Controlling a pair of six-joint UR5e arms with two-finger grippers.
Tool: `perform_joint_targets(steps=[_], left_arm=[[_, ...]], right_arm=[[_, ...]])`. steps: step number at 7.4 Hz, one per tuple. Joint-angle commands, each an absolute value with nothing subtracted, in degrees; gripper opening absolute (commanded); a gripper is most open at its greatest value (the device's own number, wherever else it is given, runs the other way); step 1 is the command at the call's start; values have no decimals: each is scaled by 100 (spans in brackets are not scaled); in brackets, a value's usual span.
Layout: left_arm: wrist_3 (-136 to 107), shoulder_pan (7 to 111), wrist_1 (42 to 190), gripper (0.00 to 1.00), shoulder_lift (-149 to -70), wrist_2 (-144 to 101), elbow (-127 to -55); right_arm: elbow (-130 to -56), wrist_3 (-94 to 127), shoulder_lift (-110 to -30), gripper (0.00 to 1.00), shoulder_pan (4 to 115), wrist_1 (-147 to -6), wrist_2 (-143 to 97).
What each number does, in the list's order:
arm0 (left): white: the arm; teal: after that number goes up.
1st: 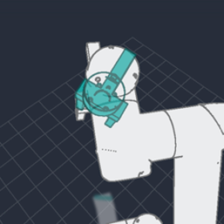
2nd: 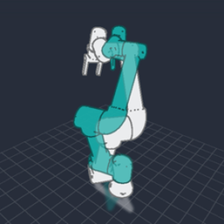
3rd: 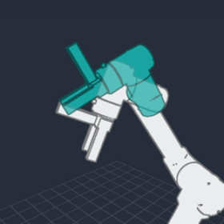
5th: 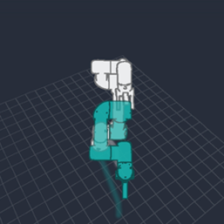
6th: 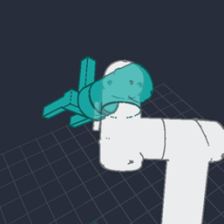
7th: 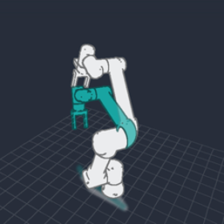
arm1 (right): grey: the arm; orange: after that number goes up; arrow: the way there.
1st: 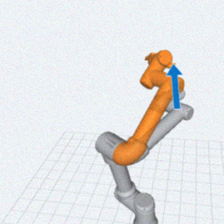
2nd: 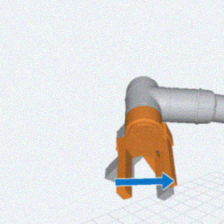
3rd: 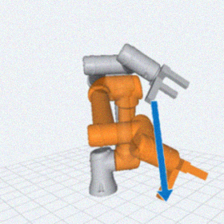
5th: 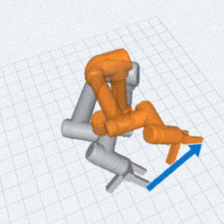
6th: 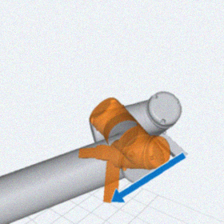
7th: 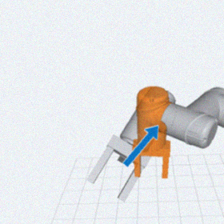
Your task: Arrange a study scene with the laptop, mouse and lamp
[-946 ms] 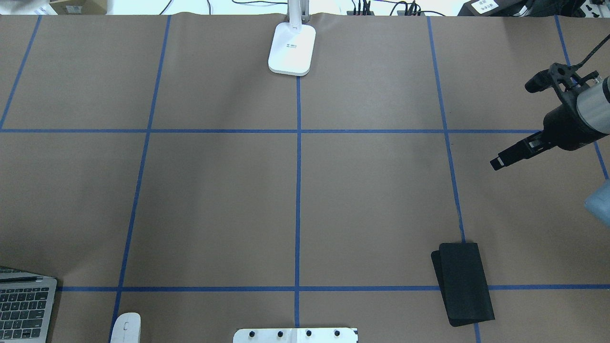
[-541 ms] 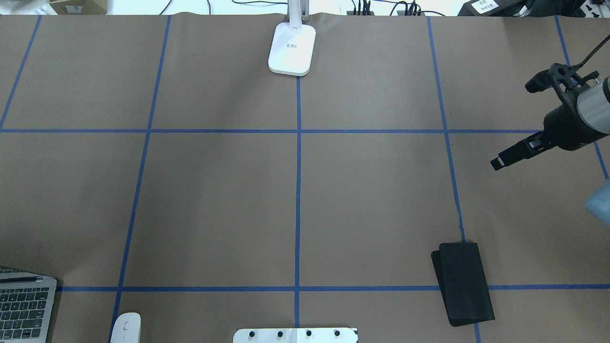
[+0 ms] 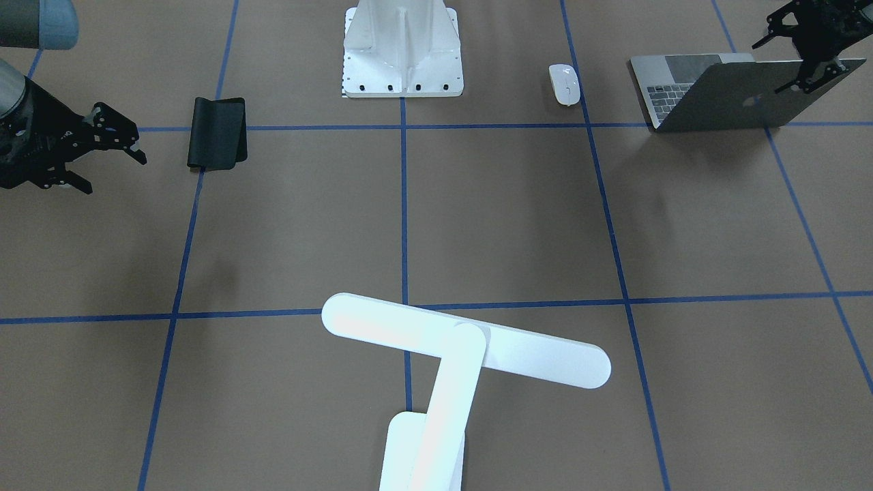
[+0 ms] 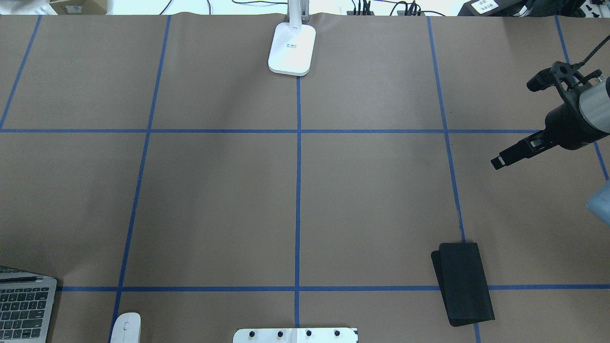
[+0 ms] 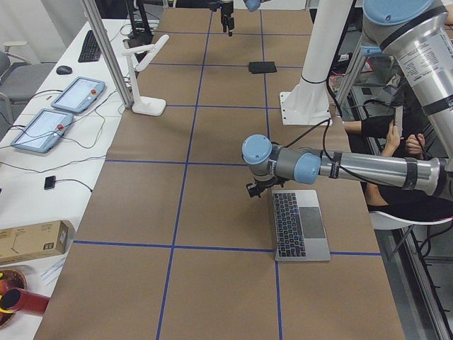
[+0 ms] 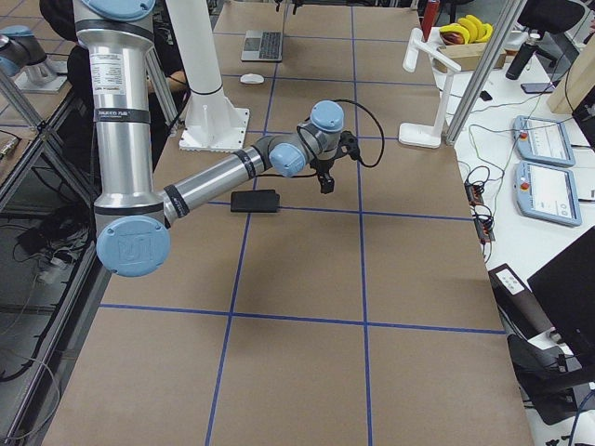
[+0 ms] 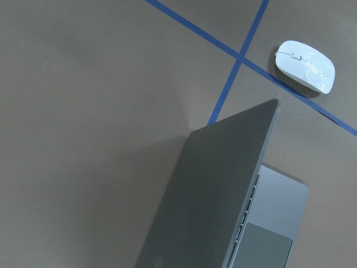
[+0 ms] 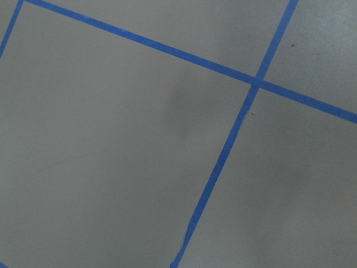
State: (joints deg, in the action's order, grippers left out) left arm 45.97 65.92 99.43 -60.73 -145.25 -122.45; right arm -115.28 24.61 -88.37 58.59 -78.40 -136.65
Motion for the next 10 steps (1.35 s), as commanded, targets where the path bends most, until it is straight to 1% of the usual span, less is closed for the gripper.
perform_joint_targets(steps=[1, 3, 4, 5, 6, 7, 9, 10], left_arm=[[4605, 6364, 10370, 79, -6082, -14335, -12234], [4667, 6101, 10643, 76, -6082, -14265, -12234], [4676, 6021, 10731, 72, -6073, -14265, -12234], [4702, 6012, 10766, 63, -6065, -14256, -12234], [4711, 6012, 10828, 57, -6056, -14265, -12234], [4720, 6012, 10915, 54, -6003, -14265, -12234], [4729, 6064, 11073, 54, -5968, -14273, -12234], [4729, 6064, 11083, 47, -5872, -14273, -12234]], right_arm=[[-11549, 2461, -8868, 100, 5862, -7840, -13658], [-11549, 2452, -8894, 100, 5871, -7840, -13658], [-11558, 2452, -8912, 100, 5871, -7840, -13650], [-11558, 2452, -8912, 100, 5871, -7831, -13649], [-11558, 2452, -8912, 100, 5871, -7840, -13641], [-11558, 2452, -8912, 100, 5862, -7840, -13641], [-11549, 2452, -8912, 100, 5862, -7840, -13641], [-11549, 2452, -8912, 100, 5862, -7840, -13641]])
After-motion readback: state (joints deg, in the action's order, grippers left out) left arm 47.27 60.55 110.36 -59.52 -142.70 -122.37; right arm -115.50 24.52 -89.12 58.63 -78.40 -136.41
